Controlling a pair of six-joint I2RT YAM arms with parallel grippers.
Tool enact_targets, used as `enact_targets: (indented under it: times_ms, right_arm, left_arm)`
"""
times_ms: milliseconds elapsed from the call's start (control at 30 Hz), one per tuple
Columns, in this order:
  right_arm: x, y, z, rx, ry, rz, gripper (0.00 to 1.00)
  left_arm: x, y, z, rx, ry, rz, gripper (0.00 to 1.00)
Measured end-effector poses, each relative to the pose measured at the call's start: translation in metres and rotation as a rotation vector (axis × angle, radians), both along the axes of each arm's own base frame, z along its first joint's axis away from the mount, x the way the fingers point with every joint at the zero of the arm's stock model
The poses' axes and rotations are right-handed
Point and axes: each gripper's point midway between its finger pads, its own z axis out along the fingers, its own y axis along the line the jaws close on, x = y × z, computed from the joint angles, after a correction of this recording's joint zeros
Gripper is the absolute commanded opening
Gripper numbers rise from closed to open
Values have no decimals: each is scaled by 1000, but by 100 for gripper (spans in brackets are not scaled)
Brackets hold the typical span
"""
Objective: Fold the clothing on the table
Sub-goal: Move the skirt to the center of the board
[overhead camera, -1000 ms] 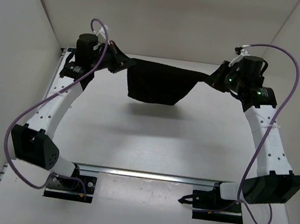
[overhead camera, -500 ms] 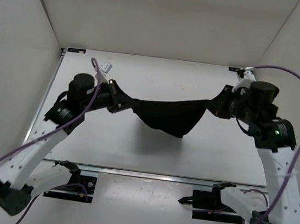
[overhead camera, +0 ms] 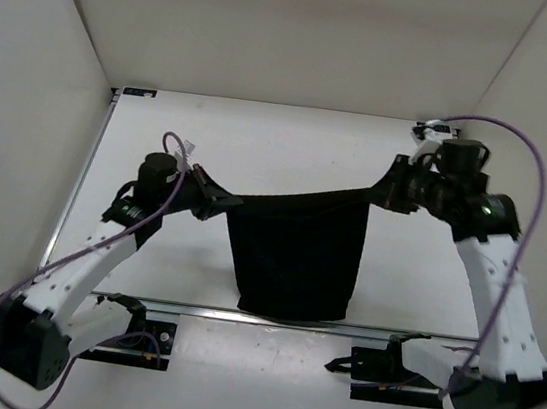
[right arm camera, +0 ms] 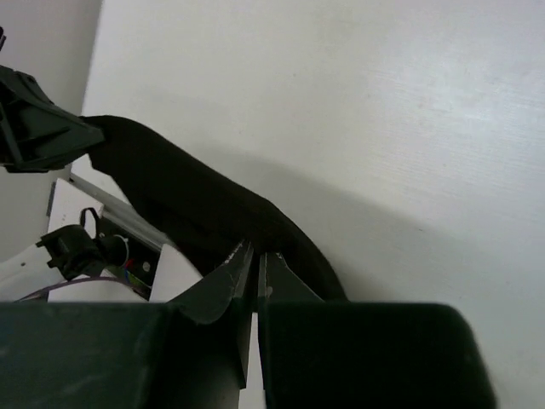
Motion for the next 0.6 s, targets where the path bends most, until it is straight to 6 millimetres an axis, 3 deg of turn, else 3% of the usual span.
enact_targets:
  times_ms: [100, 167, 200, 233, 267, 367, 400, 433, 500, 533, 600]
  right_arm:
    - [37, 10, -54, -10, 137, 20, 4]
    - [76, 16, -96, -31, 229, 20, 9]
    - [95, 17, -116, -44, 262, 14, 25]
    - [112, 17, -136, -58, 299, 1, 42]
    - [127, 15, -151, -68, 327, -15, 47]
    - [169, -3, -174, -100, 348, -70, 48]
    - [177, -11, -175, -107, 341, -93, 49]
    - [181, -18, -176, -115, 334, -113, 49]
    - [178, -33, -173, -128, 326, -151, 48]
    - [172, -38, -174, -136, 323, -165, 48]
    - [147, -43, -178, -160, 348, -178, 46]
  left_arm:
    - [29, 5, -73, 51, 192, 44, 24]
    - [53, 11, -104, 72, 267, 79, 25]
    - [68, 15, -116, 82, 302, 97, 33]
    - [87, 18, -125, 92, 322, 111, 41]
    - [108, 20, -128, 100, 325, 117, 41]
    - [176, 21, -122, 109, 277, 111, 50]
    - [188, 22, -119, 115, 252, 105, 51]
    - [192, 23, -118, 120, 237, 97, 52]
    - [180, 22, -122, 127, 237, 69, 53]
    - [166, 22, -128, 131, 246, 55, 52]
    - [119, 19, -151, 147, 309, 12, 53]
